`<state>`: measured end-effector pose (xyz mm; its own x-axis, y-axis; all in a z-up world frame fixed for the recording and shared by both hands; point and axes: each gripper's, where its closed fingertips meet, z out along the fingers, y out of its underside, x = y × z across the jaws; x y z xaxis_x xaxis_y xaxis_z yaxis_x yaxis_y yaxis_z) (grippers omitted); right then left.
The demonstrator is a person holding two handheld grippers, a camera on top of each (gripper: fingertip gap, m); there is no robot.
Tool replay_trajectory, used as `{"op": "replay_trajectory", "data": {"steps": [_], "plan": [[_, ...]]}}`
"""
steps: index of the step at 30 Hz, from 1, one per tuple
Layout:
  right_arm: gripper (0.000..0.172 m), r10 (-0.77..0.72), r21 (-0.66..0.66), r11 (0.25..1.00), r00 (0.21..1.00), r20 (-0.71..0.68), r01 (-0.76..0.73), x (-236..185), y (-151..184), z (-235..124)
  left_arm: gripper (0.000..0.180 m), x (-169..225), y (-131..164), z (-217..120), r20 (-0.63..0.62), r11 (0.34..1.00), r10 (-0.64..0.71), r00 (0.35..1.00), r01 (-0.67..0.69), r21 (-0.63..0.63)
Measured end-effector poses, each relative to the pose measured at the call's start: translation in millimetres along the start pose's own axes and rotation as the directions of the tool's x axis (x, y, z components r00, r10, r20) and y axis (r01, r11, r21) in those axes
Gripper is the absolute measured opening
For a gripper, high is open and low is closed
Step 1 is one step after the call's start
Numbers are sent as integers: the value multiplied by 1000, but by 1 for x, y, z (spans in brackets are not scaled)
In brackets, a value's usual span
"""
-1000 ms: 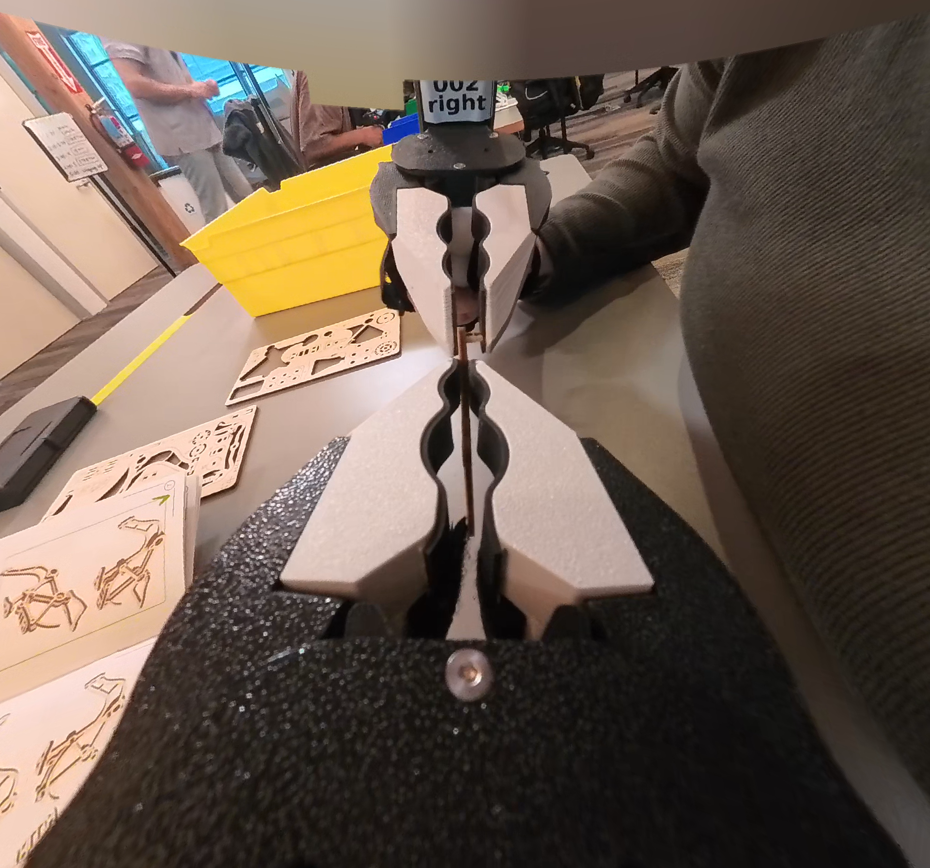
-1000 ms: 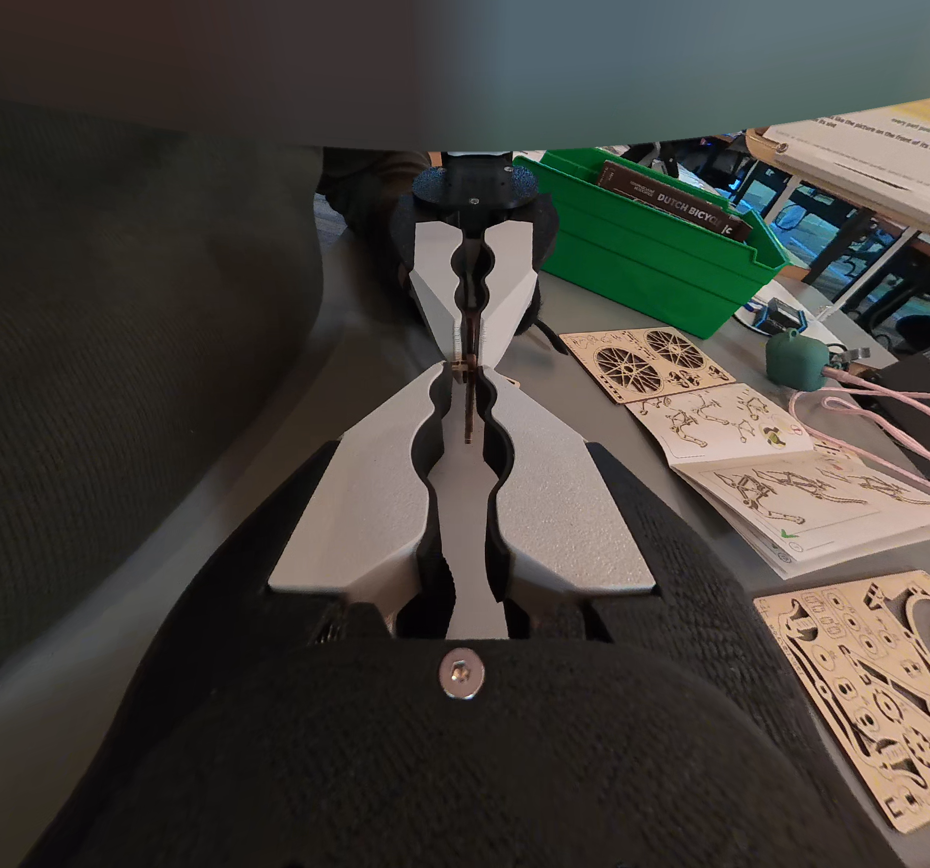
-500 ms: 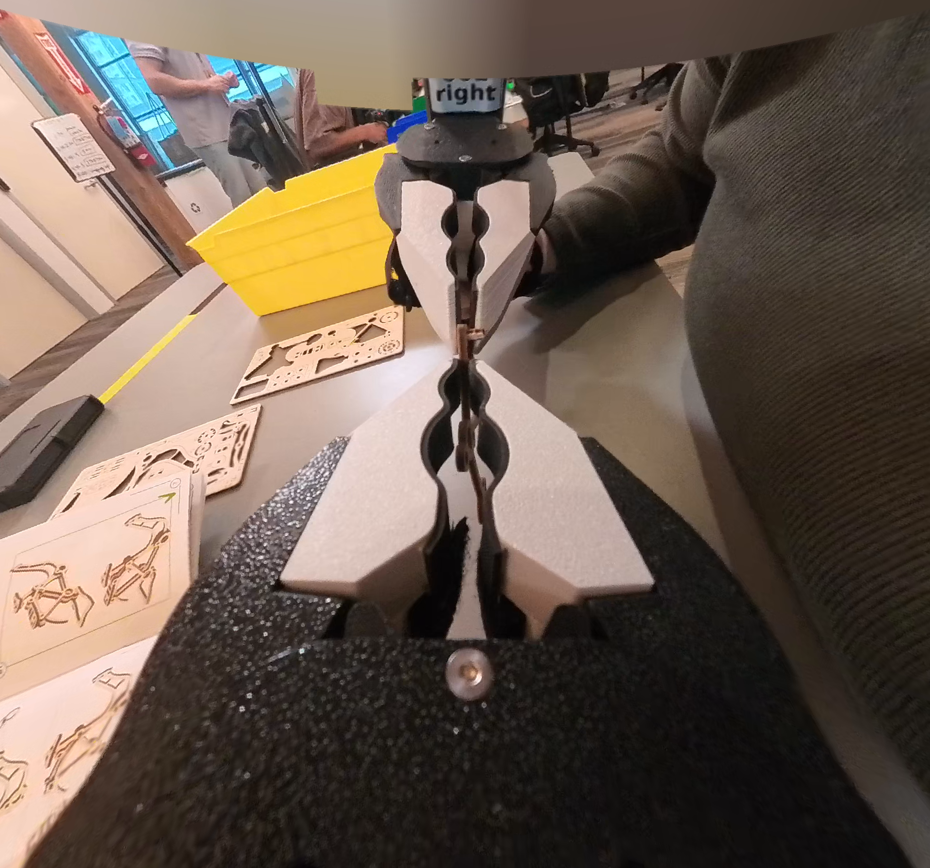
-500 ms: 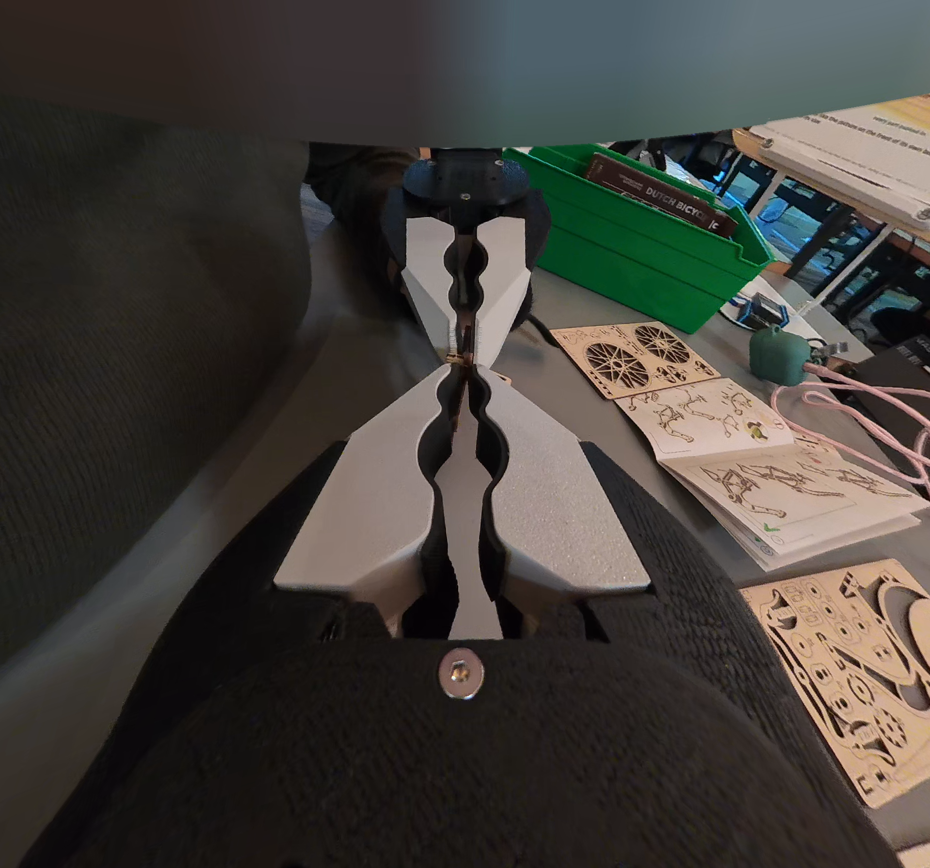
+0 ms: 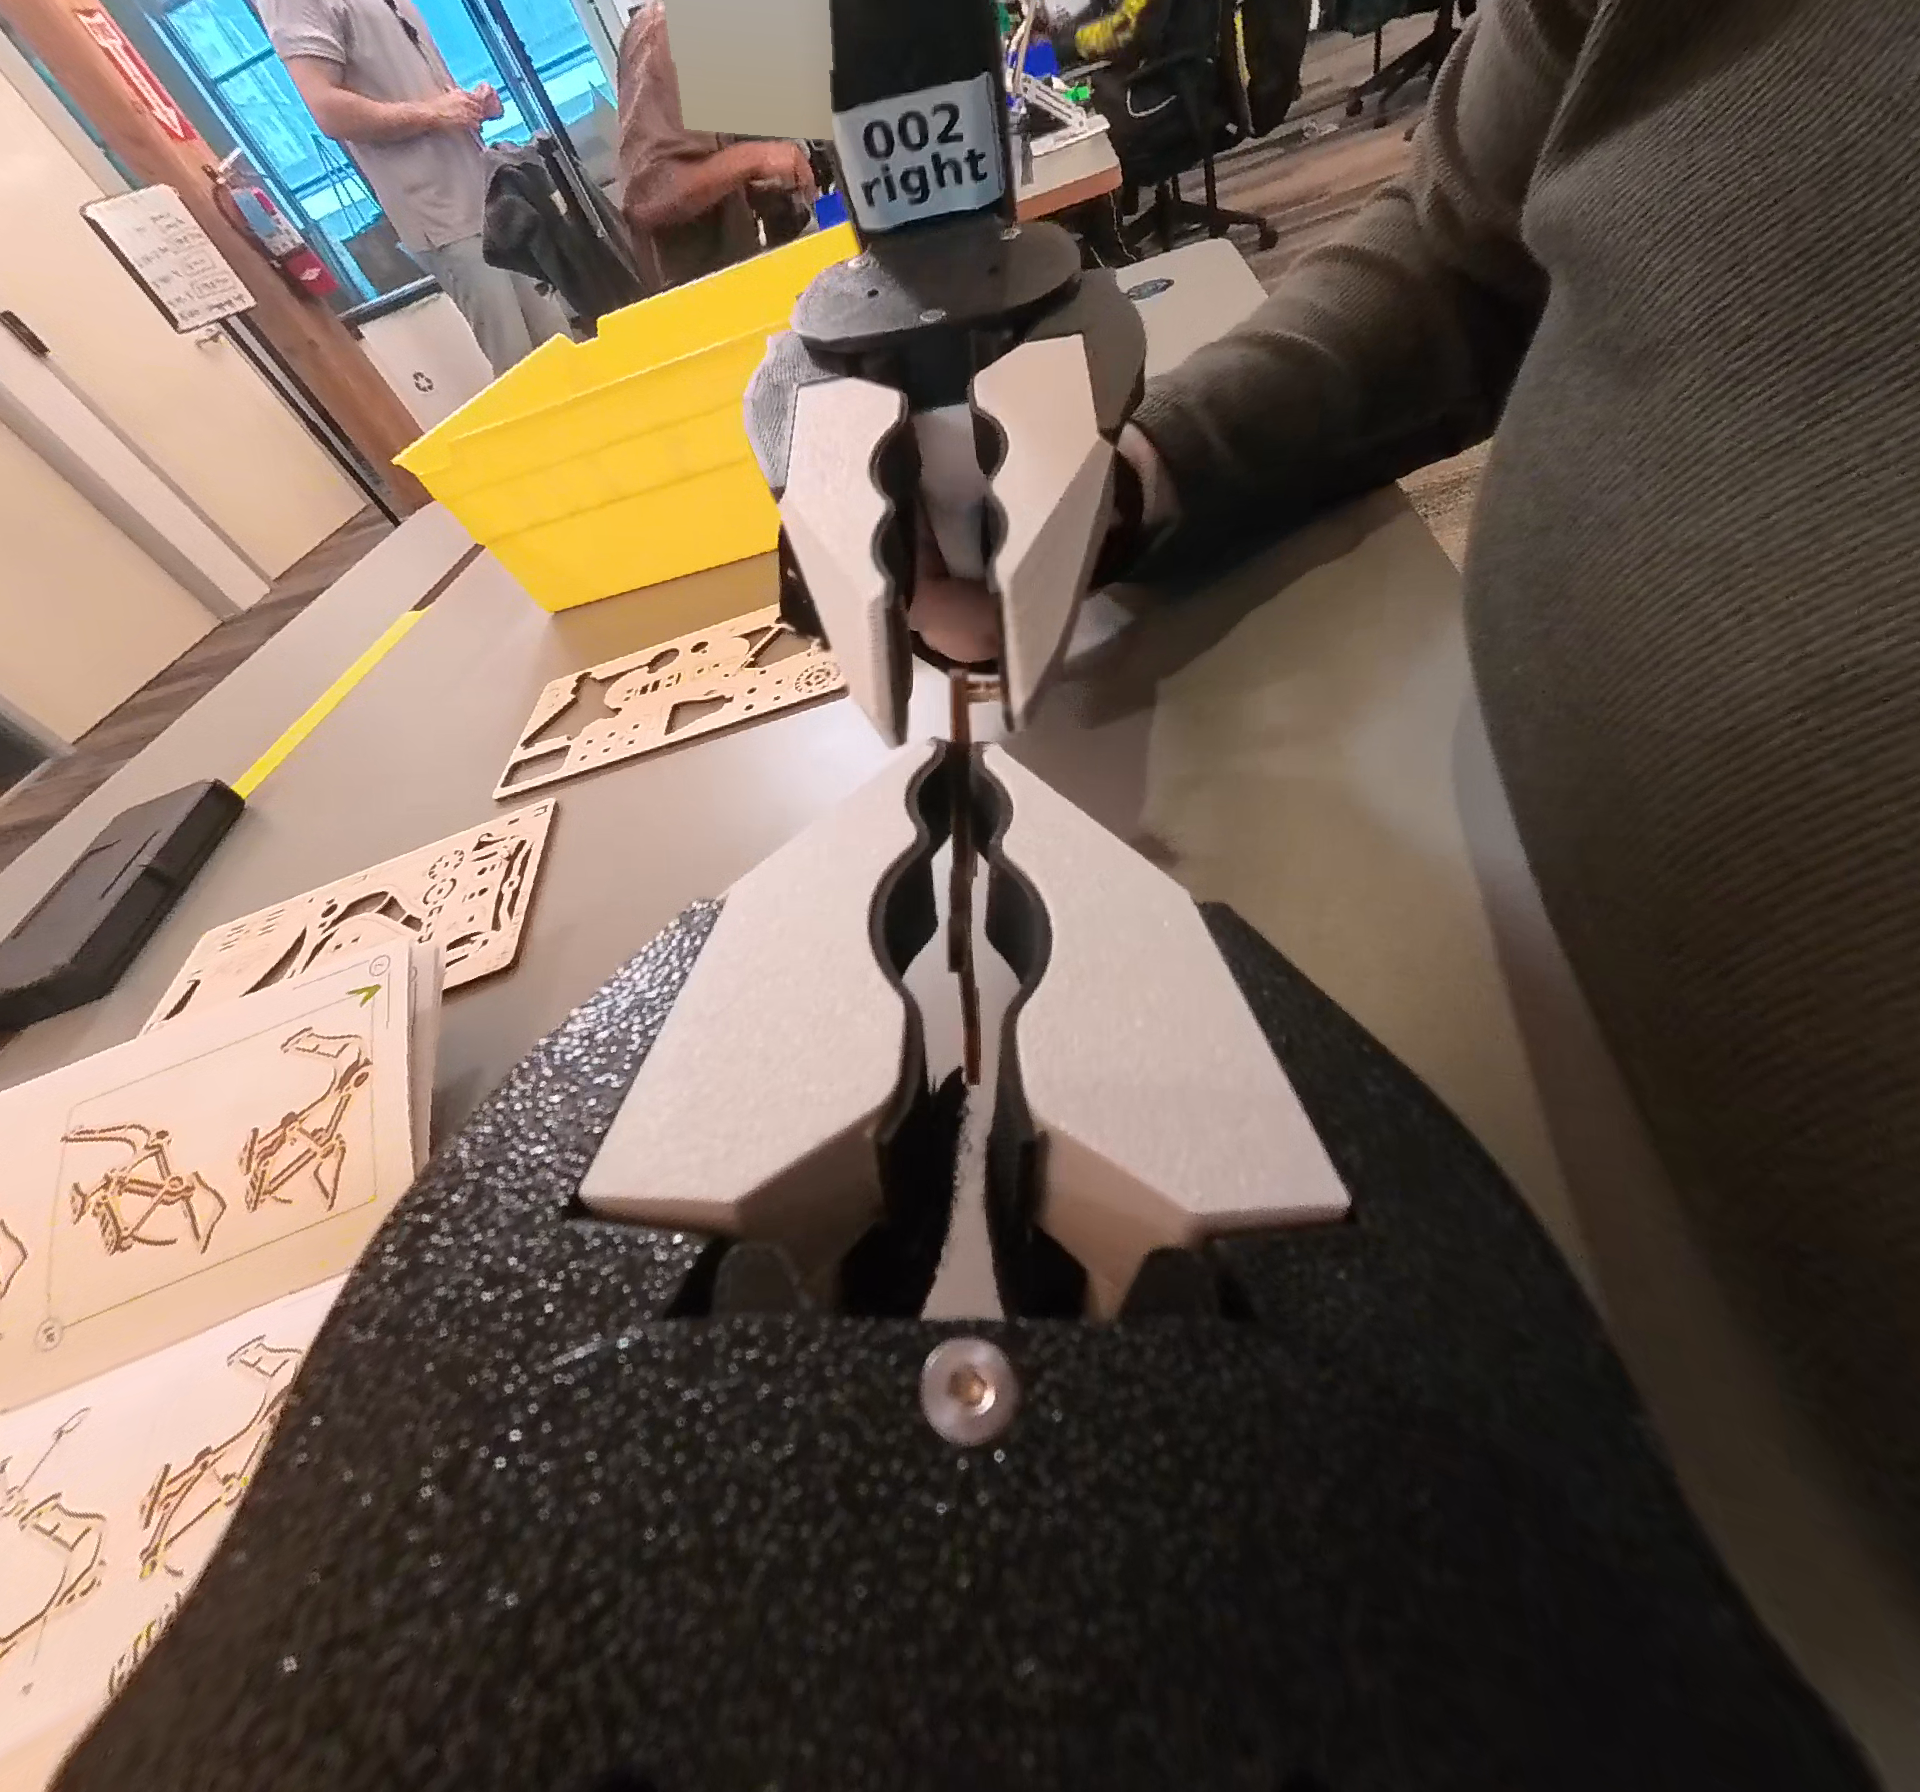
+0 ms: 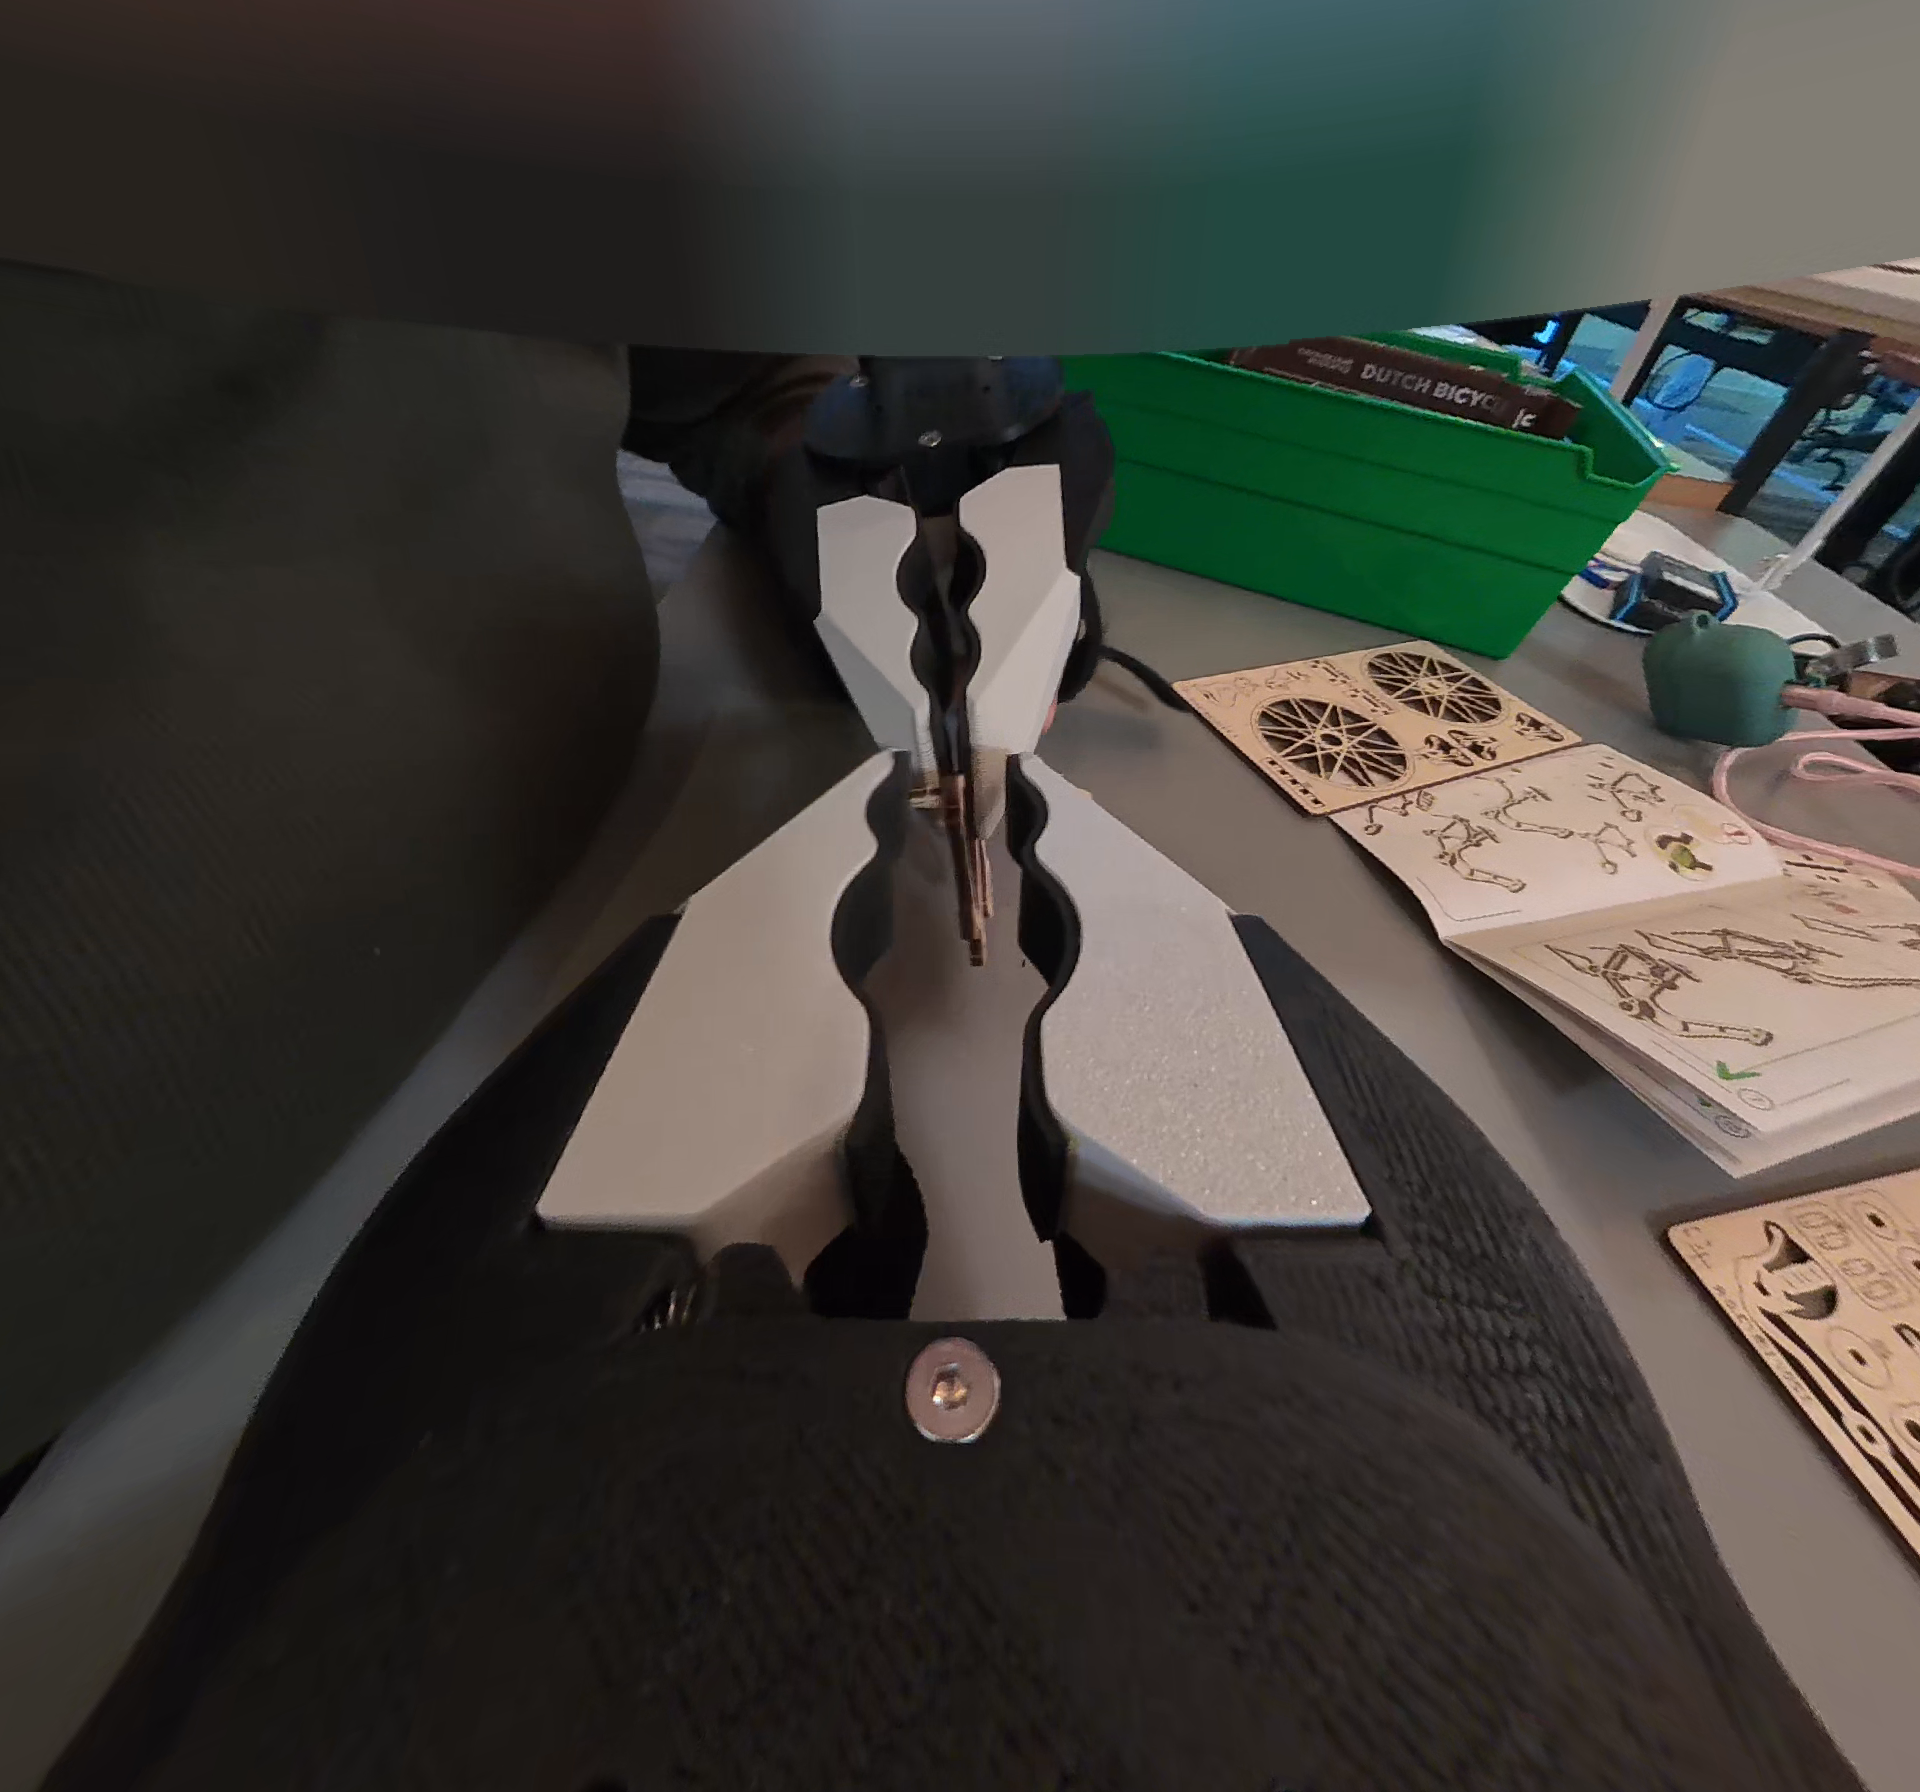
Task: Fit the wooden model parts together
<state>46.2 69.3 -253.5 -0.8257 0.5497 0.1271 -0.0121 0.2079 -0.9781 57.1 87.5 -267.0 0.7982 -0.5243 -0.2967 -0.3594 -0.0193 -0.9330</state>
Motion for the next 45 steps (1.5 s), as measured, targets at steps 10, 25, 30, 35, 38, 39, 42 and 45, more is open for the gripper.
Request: {"op": "replay_trajectory", "data": {"steps": [10,25,30,35,38,39,42,45], "plan": [[7,-43,-20,999,999,-11,43,-2,0,0,0,-1,0,0,-21,998,-55,998,55,8],[22,8,-15,1000,999,31,-7,-4,4,1,0,1,2,1,-48,996,-94,994,94,8],[9,-3,-4,1000,1000,24,3,-2,2,-3,0,-1,2,1,-43,995,-96,994,97,9],[7,3,-3,1000,1000,21,-3,-2,2,-3,0,-2,2,0,-51,992,-124,991,125,17],[7,11,-6,1000,1000,20,-11,-1,1,-2,0,-2,1,0,-59,989,-143,988,145,21],[6,10,-7,1000,1000,18,-10,-1,1,-2,0,-2,1,0,-60,989,-146,987,147,21],[6,16,-7,1000,1000,20,-16,-1,1,-2,0,-2,1,0,-65,987,-155,986,157,23],[6,17,-6,1000,1000,18,-17,-1,1,-2,0,-2,2,0,-65,987,-155,986,157,22]]}}
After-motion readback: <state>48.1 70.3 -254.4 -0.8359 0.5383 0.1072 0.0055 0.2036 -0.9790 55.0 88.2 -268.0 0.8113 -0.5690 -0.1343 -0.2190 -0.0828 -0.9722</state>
